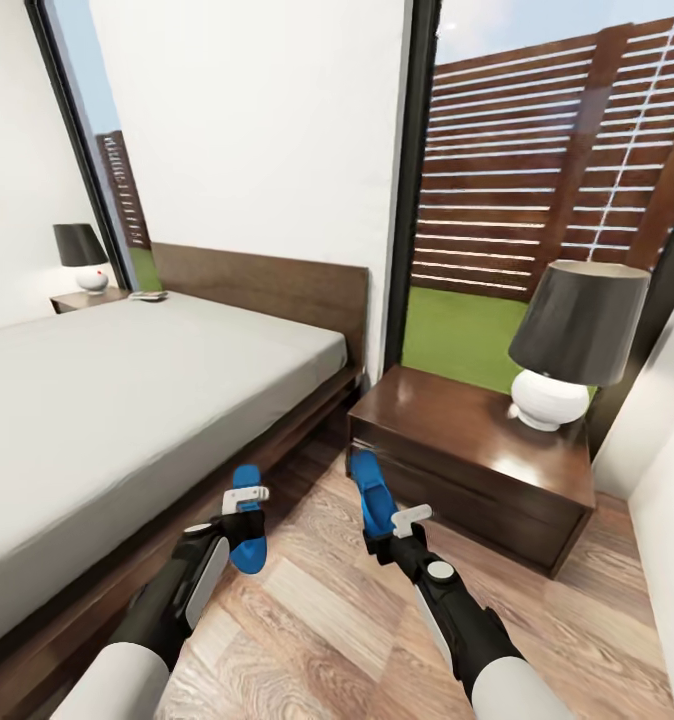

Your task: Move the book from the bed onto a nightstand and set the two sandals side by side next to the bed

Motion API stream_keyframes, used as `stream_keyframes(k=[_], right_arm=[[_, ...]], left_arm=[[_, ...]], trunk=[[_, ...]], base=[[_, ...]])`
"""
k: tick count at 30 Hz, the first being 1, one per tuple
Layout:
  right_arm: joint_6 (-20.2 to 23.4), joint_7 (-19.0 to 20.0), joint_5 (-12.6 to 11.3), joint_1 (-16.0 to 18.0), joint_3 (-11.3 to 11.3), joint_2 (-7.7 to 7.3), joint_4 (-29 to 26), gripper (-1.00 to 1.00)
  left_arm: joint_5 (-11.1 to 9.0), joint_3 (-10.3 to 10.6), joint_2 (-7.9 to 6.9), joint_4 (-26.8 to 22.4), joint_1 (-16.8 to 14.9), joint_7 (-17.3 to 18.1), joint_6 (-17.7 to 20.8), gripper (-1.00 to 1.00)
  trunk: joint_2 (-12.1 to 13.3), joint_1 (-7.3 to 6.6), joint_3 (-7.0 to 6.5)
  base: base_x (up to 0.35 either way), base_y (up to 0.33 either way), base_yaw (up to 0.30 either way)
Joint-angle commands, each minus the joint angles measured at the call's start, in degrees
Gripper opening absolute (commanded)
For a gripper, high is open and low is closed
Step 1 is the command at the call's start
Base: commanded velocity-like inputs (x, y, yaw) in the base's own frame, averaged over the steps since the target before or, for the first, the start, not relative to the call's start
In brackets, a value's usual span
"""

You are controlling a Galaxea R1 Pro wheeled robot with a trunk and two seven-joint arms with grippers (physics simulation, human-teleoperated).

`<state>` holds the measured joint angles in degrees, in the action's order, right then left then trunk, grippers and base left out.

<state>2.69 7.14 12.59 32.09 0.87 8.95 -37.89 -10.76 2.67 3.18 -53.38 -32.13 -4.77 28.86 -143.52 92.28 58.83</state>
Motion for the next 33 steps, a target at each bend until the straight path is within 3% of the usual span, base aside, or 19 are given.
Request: stream_keyframes(k=[1, 33], right_arm=[[0.29, 0.24, 0.54, -0.01, -0.09, 0.01, -0.13, -1.0], [-1.35, 0.24, 0.77, -0.01, 0.04, 0.01, 2.28, -1.0]], left_arm=[[-0.58, 0.14, -0.01, -0.06, -0.03, -0.5, 0.23, -1.0], [-0.58, -0.11, -0.1, -0.06, -0.03, -0.5, 0.23, -1.0]], trunk=[[-0.02, -0.01, 0.08], [-0.02, -0.01, 0.92]], base=[[0.0, -0.006, 0.264], [0.009, -0.026, 0.264]])
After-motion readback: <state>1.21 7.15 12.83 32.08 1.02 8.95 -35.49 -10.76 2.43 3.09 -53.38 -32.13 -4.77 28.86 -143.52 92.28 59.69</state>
